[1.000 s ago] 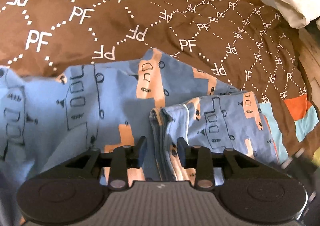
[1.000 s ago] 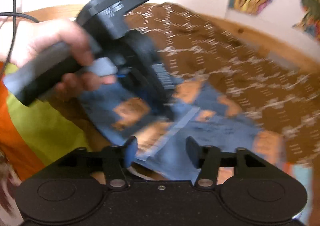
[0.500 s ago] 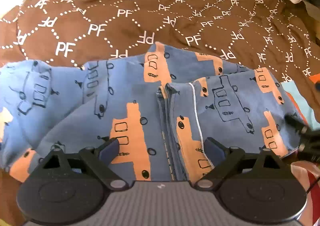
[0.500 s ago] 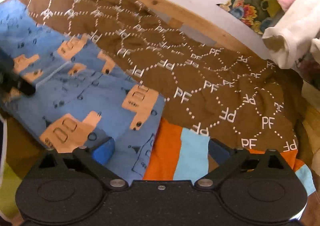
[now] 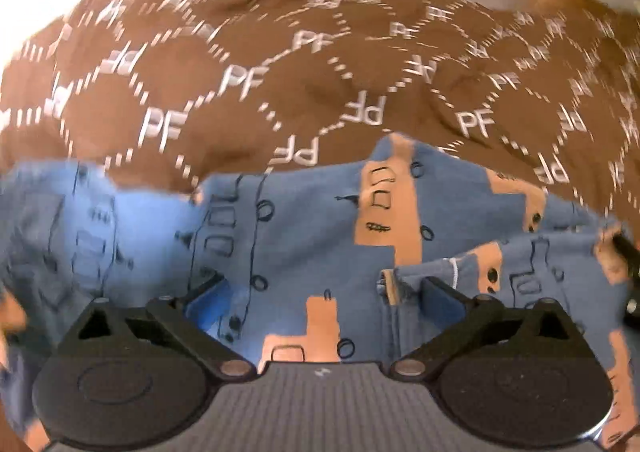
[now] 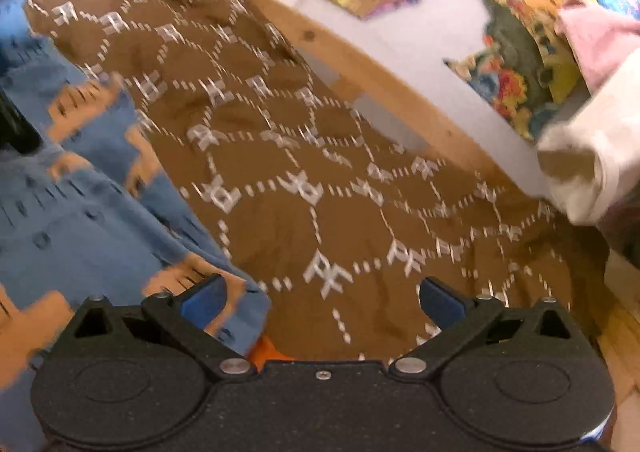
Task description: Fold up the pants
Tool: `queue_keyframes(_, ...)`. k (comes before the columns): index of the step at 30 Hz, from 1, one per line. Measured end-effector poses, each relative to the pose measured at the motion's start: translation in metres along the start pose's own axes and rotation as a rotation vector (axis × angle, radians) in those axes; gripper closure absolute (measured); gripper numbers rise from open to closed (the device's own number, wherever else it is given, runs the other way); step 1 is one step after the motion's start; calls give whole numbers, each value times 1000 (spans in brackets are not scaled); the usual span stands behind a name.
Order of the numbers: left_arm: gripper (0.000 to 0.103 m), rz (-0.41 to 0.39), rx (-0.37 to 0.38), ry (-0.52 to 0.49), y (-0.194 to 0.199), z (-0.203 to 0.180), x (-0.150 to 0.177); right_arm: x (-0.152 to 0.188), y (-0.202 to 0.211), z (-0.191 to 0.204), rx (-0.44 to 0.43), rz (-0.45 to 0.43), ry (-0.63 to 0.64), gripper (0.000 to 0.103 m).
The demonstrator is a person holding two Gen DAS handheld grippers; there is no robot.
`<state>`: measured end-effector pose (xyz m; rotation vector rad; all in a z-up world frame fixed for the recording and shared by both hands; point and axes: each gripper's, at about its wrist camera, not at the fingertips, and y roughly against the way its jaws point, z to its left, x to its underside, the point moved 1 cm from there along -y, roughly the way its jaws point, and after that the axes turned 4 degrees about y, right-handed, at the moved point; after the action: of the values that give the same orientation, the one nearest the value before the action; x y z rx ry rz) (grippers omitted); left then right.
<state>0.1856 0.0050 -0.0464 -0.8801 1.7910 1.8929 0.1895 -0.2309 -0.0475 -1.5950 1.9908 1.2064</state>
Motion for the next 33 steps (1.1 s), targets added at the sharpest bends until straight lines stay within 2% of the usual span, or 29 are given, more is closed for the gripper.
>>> queue_keyframes(2,0,-13,-1,-20,4,0,2,3,-1,-5,15,8,-30,1)
queue_keyframes(5,2,-33,26,35,18,7,8,-1,12,-3,58,-21,-14,2)
queue_keyframes(9,0,-64,63,48,37,17,29,-9,49,10,-84,-75,-51,1)
queue_keyframes(13,1,-71,30,-38,41,18,57,-12,71,41,-178,-108,52,1)
queue_keyframes(16,1,-90,37,-29,48,21,60,-11,67,53,-184,-96,86,1)
queue_keyframes(19,0,-103,52,2,62,31,59,-15,69,43,-186,-110,32,1)
queue_keyframes(22,1,-220,42,18,94,51,67,-18,73,35,-195,-151,-2,1)
queue_keyframes(24,9,-309,10,47,117,70,74,-21,77,35,-214,-174,-26,1)
queue_keyframes(25,13,-327,-13,60,124,79,75,-23,79,37,-230,-180,-35,1)
queue_keyframes(26,24,-330,-41,74,128,88,74,-25,80,39,-245,-181,-41,1)
queue_keyframes(28,27,-316,-94,119,133,109,72,-28,81,46,-278,-182,-49,1)
queue_keyframes(29,31,-315,-110,140,133,118,71,-30,82,49,-297,-181,-52,1)
queue_keyframes(30,38,-318,-116,164,134,127,68,-31,83,53,-311,-180,-54,1)
queue_keyframes(32,39,-315,-84,218,133,140,60,-33,84,60,-339,-172,-55,1)
queue_keyframes(33,44,-316,-64,231,133,144,58,-33,84,64,-347,-168,-54,1)
